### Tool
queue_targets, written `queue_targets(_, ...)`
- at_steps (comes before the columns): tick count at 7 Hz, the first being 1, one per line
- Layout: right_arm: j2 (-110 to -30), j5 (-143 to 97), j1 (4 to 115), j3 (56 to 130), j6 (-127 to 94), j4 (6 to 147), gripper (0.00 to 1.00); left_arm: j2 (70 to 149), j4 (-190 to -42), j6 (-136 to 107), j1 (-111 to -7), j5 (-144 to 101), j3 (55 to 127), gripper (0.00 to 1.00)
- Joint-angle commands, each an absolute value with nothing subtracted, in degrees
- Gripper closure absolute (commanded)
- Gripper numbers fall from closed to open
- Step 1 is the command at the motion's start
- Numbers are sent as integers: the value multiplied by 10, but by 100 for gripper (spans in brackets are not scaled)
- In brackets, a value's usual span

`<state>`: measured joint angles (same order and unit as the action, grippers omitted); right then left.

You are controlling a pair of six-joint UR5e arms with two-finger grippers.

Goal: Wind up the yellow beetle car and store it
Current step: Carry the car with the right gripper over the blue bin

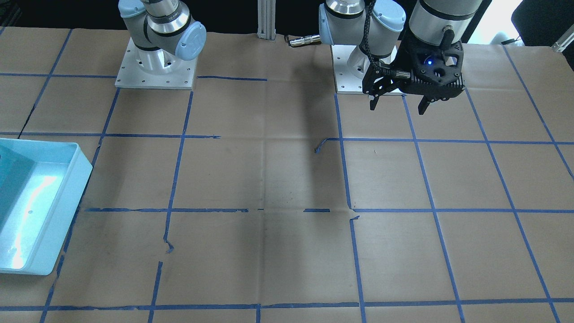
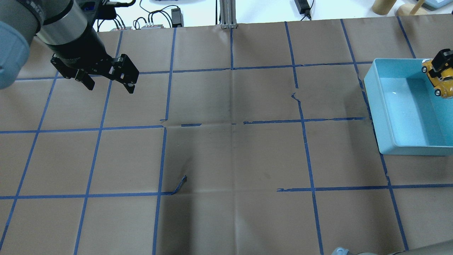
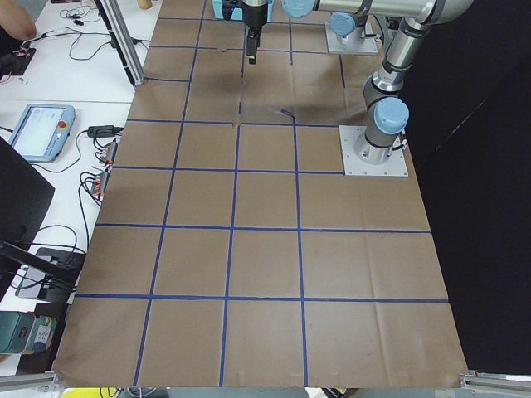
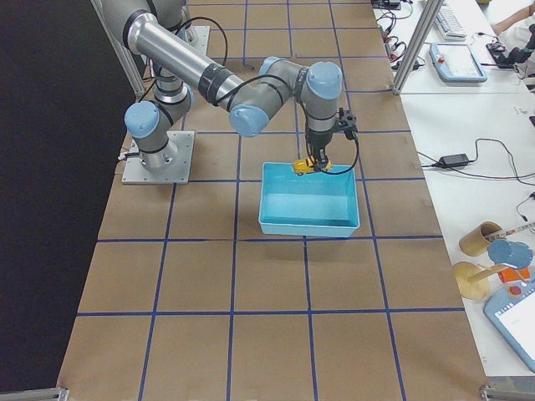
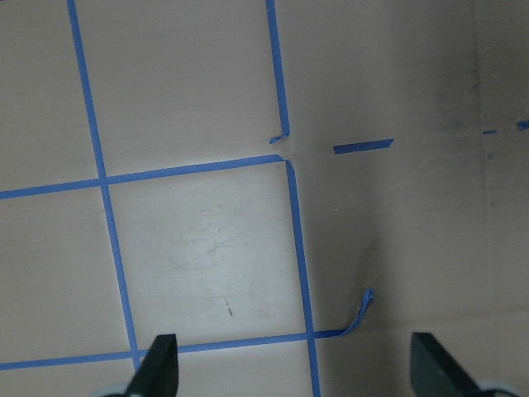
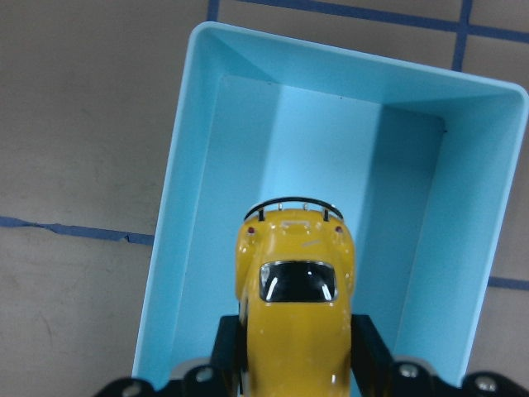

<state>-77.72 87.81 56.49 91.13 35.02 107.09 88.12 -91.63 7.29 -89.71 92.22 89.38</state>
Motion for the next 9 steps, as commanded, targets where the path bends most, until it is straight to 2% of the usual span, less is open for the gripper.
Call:
queue_targets(1,-756,881,555,918,189,1078,69,880,-920,73,-895,923,894,0)
queue_targets(4,-751,878,555,964,200,1121,72,880,-920,74,-895,922,893,0)
queue_targets(6,-733,882,555,1014,284,1236,70,880,-920,74,-894,922,892,0)
queue_targets(9,-730,877,555,1057,327,1252,70,878,-920,74,-894,923,893,0)
